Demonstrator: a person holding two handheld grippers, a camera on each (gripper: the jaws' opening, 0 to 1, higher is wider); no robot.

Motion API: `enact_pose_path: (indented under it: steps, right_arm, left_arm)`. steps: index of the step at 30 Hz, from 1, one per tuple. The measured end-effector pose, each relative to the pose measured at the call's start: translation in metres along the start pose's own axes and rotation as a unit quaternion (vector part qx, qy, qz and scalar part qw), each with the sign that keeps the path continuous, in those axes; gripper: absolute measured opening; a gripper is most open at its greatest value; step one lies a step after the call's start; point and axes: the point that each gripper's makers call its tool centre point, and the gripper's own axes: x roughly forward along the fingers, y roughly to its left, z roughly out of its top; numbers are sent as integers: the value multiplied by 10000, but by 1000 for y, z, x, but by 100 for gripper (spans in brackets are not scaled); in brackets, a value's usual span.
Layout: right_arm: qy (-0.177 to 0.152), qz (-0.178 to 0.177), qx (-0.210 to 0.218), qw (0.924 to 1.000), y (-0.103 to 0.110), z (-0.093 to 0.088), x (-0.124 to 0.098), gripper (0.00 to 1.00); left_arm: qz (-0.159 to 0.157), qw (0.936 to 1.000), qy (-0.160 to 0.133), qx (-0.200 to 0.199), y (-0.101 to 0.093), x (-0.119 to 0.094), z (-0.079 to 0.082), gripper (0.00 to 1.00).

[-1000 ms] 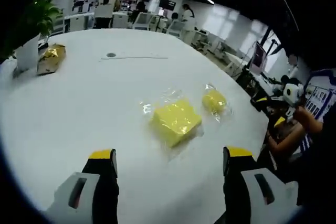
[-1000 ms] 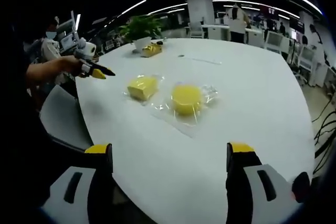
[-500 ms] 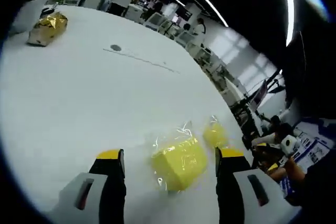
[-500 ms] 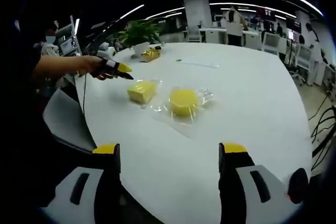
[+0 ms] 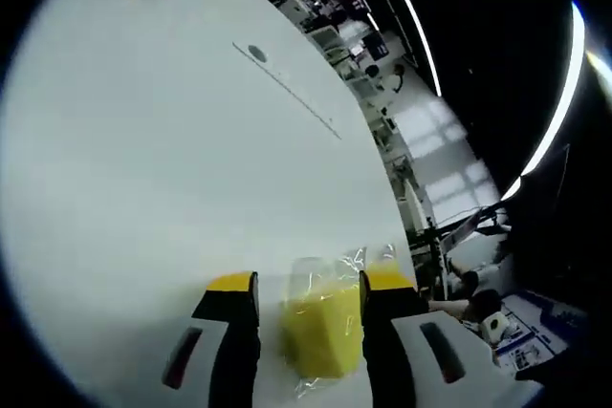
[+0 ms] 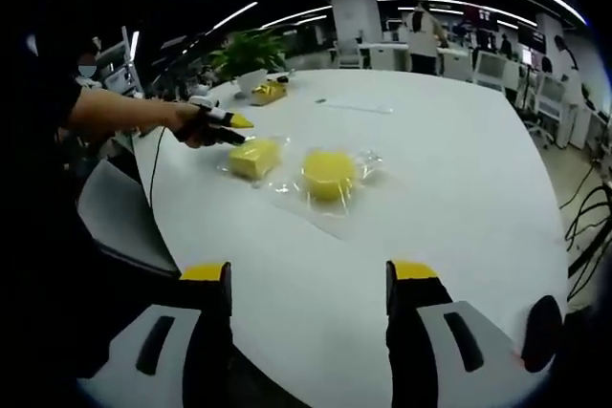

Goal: Compare the silicone blocks by pressing each to a similar depth, holding the contact briefly, and releasing to observe deformation and rebound differences across the visible hardness samples.

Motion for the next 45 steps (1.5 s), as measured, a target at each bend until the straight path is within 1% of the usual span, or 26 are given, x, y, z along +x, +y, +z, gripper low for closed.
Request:
enact_pose_path:
  steps: [3, 6, 10, 12, 14, 16, 18, 20, 22, 24, 25, 26, 27, 28, 29, 31, 32, 33, 35, 36, 37, 38, 39, 40, 43, 45]
  right_arm:
    - [-106, 88, -23, 9999, 7, 8, 1, 53]
    - [-55, 74, -137, 9999, 8, 8, 4, 53]
    - [139, -25, -298, 9995, 6, 2, 9, 52]
    - [165, 18, -317, 9994, 10, 0, 11, 52]
    - [50, 165, -245, 9996, 18, 4, 12, 52]
    - [47, 214, -238, 9995, 21, 3, 14, 50]
    - [105, 214, -288, 9993, 21, 1, 16, 49]
    - [110, 223, -304, 9992, 21, 1, 16, 50]
    - [90, 236, -315, 9992, 22, 2, 16, 49]
    - [191, 186, -473, 9985, 19, 0, 16, 48]
    - [298, 140, -602, 9976, 17, -3, 17, 48]
    - [430, 106, -821, 9956, 16, -7, 17, 48]
    - [515, 70, -940, 9942, 14, -10, 17, 49]
    - [546, 78, -1040, 9930, 15, -11, 18, 50]
    - [520, 107, -1010, 9935, 16, -11, 18, 51]
    - [405, 172, -894, 9950, 17, -7, 17, 52]
    - [306, 185, -825, 9959, 16, -3, 15, 53]
    - [230, 175, -810, 9963, 15, 1, 15, 54]
    - [149, 114, -890, 9959, 12, 4, 14, 57]
    - [195, -37, -1049, 9943, 5, 5, 13, 58]
    - [292, -208, -1195, 9922, -4, 4, 13, 59]
    - [345, -329, -1431, 9886, -10, 4, 14, 61]
    - [339, -315, -1547, 9869, -11, 5, 14, 62]
    - [294, -251, -1537, 9874, -8, 6, 14, 61]
    - [44, -125, -1486, 9888, -2, 18, 14, 55]
    - [-116, -125, -1550, 9878, 0, 27, 15, 58]
  left_arm:
    - [5, 9997, 233, 36, 0, 4, -9, 27]
    - [70, 9996, 135, 250, 1, 7, -6, 17]
    - [-59, 9997, 187, 115, -3, 10, -13, 9]
    - [-191, 9990, 34, 407, -10, 9, -10, 0]
    - [-306, 9987, -28, 418, -16, 8, -9, 0]
    - [-234, 9923, 21, 1216, -18, 7, -8, 0]
    - [-307, 9877, 244, 1515, -26, 5, -14, 0]
    - [-283, 9793, 206, 1992, -34, 3, -12, 0]
    - [-449, 9719, 126, 2307, -50, -1, -10, 0]
    - [-574, 9610, 86, 2703, -67, -6, -8, 0]
    - [-624, 9535, 103, 2946, -74, -8, -8, 0]
    - [-599, 9373, 145, 3429, -83, -11, -10, 0]
    - [-484, 9251, 258, 3757, -85, -13, -13, 0]
    - [-396, 9057, 392, 4202, -92, -16, -18, 0]
    - [-510, 8952, 416, 4408, -103, -18, -22, 0]
    - [-913, 8927, 338, 4400, -130, -25, -31, 0]
    - [-1026, 8830, 298, 4570, -142, -29, -34, 0]
    - [-1010, 8745, 299, 4734, -146, -31, -35, 0]
    - [-1012, 8649, 307, 4907, -154, -35, -37, 0]
    - [-933, 8575, 306, 5051, -156, -36, -37, 0]
    - [-872, 8579, 340, 5052, -157, -36, -39, 0]
    - [-857, 8445, 403, 5271, -158, -38, -40, 0]
    - [-882, 8385, 350, 5365, -161, -38, -39, 0]
    - [-886, 8412, 332, 5324, -164, -39, -38, 0]
    - [-998, 8343, 286, 5414, -180, -45, -36, 0]
    - [-1227, 8216, 235, 5563, -195, -49, -39, 0]
